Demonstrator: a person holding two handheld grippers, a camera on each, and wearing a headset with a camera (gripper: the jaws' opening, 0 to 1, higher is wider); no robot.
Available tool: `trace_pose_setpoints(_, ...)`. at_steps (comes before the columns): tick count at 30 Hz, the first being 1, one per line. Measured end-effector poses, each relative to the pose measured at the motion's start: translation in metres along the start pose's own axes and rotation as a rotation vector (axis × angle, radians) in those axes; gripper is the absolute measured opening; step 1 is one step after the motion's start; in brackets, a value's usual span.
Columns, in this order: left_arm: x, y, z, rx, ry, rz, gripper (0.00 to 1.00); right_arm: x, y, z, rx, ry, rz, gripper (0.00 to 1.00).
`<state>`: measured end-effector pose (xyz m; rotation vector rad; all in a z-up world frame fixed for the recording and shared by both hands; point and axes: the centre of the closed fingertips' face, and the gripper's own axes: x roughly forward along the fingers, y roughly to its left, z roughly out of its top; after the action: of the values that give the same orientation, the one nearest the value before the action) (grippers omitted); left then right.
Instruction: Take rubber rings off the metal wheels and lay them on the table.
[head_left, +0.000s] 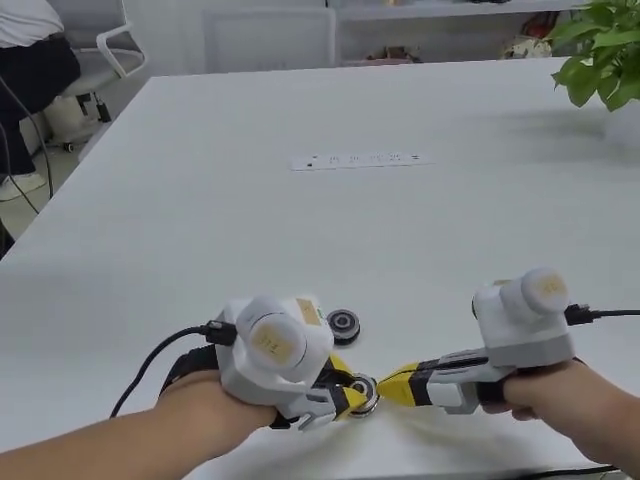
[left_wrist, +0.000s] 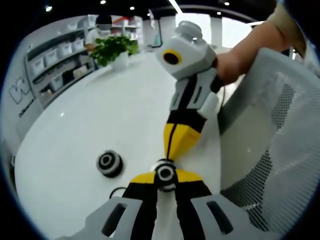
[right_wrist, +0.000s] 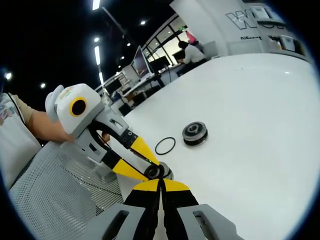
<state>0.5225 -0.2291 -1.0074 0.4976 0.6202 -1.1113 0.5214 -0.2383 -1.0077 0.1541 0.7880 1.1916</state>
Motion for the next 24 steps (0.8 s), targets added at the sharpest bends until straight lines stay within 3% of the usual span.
trace_pose_setpoints(24,0.0,-0.001,0.0,-0.005,0.005,-0.001,0.13,0.005,0.015,0.006,-0.031,-0.011,0.06,0.0)
